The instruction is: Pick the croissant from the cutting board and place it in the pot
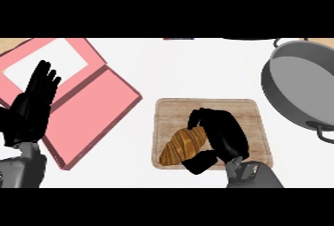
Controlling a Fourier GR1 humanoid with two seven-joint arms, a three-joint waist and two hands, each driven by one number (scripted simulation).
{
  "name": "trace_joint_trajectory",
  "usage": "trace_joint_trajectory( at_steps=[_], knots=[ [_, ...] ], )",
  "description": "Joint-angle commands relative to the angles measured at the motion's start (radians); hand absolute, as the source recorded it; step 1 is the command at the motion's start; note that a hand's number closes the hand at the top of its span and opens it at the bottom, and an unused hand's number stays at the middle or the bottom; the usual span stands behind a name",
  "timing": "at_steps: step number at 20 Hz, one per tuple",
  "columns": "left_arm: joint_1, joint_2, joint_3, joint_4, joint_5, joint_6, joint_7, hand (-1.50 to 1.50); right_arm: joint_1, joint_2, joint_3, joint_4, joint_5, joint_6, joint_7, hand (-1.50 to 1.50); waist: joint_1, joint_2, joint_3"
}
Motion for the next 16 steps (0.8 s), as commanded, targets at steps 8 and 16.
trace_joint_trajectory(
  at_steps=[8,16],
  knots=[
    [-0.012,-0.034,-0.024,0.018,-0.029,0.026,-0.012,0.0,0.004,-0.043,-0.197,-0.391,0.158,-0.198,0.116,1.5,-0.008,0.001,0.0],
    [-0.008,-0.018,0.02,0.081,0.01,-0.022,-0.076,0.0,-0.027,-0.166,-0.543,-0.417,-0.039,-0.131,0.061,1.5,0.003,0.006,0.0]
  ],
)
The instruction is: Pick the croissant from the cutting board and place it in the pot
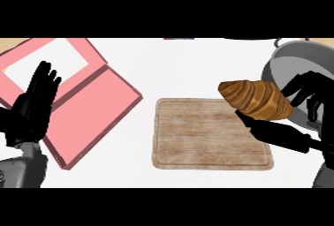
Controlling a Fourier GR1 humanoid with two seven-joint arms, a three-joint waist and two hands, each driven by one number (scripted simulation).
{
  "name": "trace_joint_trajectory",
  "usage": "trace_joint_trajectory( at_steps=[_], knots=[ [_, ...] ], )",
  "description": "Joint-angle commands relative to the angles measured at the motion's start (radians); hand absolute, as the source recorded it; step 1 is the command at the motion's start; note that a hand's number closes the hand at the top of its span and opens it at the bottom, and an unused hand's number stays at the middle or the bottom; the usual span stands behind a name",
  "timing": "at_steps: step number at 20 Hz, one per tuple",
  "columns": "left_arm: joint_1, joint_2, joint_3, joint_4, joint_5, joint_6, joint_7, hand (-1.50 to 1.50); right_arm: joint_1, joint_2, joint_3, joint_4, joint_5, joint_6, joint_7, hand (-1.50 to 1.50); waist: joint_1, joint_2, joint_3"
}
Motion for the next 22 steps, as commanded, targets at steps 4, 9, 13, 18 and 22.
trace_joint_trajectory(
  at_steps=[4,9,13,18,22],
  knots=[
    [-0.044,0.029,0.029,0.008,0.019,-0.022,0.024,0.0,-0.047,-0.085,-0.288,0.137,-0.222,-0.018,-0.141,1.5,0.007,0.002,0.001],
    [-0.051,-0.033,-0.033,0.031,-0.046,0.031,0.01,0.0,-0.035,-0.131,-0.406,0.31,-0.305,-0.055,-0.267,1.5,0.003,0.004,0.001],
    [-0.056,-0.014,-0.008,-0.008,-0.008,0.005,0.035,0.0,-0.109,-0.137,-0.448,0.524,-0.335,-0.141,-0.394,1.5,0.012,0.004,0.001],
    [-0.019,-0.019,-0.018,-0.005,-0.012,-0.007,0.014,0.0,-0.129,-0.301,-0.412,0.687,-0.047,-0.239,-0.442,1.5,0.033,0.016,0.0],
    [-0.051,-0.017,-0.019,-0.002,-0.025,0.004,0.024,0.0,-0.181,-0.324,-0.409,0.928,0.026,-0.356,-0.522,1.5,0.029,0.011,0.001]
  ],
)
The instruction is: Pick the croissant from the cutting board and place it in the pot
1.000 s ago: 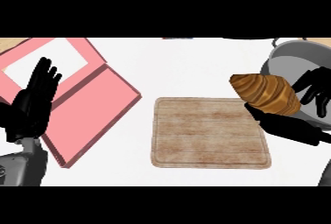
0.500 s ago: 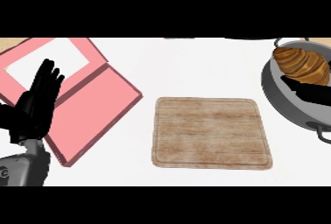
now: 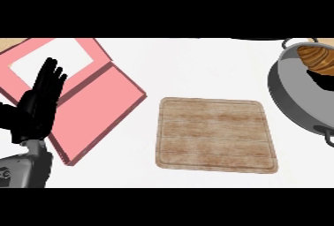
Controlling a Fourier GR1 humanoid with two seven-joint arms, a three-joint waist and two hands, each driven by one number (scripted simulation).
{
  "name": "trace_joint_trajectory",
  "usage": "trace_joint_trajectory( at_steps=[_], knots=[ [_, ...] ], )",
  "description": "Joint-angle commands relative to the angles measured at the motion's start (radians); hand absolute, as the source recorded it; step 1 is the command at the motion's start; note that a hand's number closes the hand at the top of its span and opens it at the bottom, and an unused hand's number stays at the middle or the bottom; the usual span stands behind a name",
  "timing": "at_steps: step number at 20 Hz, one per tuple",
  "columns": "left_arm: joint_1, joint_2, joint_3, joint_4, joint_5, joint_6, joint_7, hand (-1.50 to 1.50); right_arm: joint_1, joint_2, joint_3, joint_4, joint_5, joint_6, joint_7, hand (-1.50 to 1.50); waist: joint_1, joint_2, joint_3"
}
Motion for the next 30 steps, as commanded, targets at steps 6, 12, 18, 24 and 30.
trace_joint_trajectory(
  at_steps=[6,12,18,24,30],
  knots=[
    [-0.035,-0.012,-0.007,0.04,-0.025,0.016,-0.011,0.0,-0.173,-0.085,-0.05,0.601,0.051,-0.235,-0.275,1.5,-0.001,0.0,0.001],
    [-0.009,0.03,0.031,0.022,0.035,-0.05,-0.018,0.0,-0.275,-0.09,-0.143,0.842,-0.058,-0.161,-0.286,-1.5,0.026,0.008,0.003],
    [-0.02,0.019,0.022,0.017,0.027,-0.038,-0.007,0.0,-0.332,-0.084,-0.207,0.959,-0.188,-0.018,-0.484,-1.5,0.017,0.005,0.003],
    [0.021,-0.03,-0.022,-0.024,-0.02,0.014,0.001,0.0,-0.313,-0.113,-0.394,0.972,-0.399,0.035,-0.695,-1.5,0.013,0.004,0.005],
    [0.039,-0.034,-0.013,-0.023,-0.013,0.008,-0.023,0.0,-0.317,-0.233,-0.481,1.049,-0.51,0.206,-0.712,-1.5,0.005,0.0,0.003]
  ],
)
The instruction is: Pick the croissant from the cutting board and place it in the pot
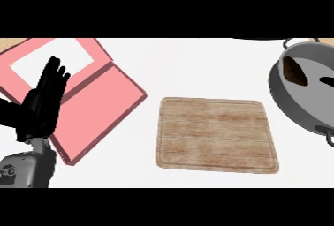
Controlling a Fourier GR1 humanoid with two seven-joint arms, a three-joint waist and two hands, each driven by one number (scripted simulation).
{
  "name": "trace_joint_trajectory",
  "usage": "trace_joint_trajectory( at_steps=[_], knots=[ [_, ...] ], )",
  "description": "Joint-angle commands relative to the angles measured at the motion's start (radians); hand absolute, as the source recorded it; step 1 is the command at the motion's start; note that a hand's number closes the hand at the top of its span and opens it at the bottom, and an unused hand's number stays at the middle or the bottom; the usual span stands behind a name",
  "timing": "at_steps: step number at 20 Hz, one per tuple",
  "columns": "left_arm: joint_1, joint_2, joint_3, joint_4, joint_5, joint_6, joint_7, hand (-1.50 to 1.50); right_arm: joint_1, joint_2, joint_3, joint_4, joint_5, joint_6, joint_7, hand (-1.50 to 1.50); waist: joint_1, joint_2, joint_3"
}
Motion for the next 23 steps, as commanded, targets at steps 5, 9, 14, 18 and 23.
trace_joint_trajectory(
  at_steps=[5,9,14,18,23],
  knots=[
    [-0.053,0.019,0.023,0.056,0.0,-0.003,-0.006,0.0,0.076,-0.166,-0.085,0.104,-0.106,0.176,-0.093,-1.5,-0.007,0.003,0.0],
    [-0.046,0.065,0.075,0.05,0.053,-0.049,0.01,0.0,0.132,-0.226,-0.084,0.119,-0.131,0.272,-0.108,-1.5,-0.009,-0.002,-0.001],
    [-0.031,0.033,0.019,-0.02,0.011,-0.018,0.054,0.0,0.154,-0.285,-0.086,0.145,-0.145,0.325,-0.133,-1.5,0.001,0.0,0.001],
    [-0.057,0.032,0.036,0.032,0.02,-0.022,0.025,0.0,0.182,-0.324,-0.089,0.154,-0.165,0.378,-0.136,-1.5,-0.006,-0.001,0.0],
    [-0.007,0.001,0.006,0.007,-0.006,-0.005,0.009,0.0,0.272,-0.345,-0.089,0.172,-0.173,0.42,-0.202,-1.5,-0.008,-0.001,0.001]
  ],
)
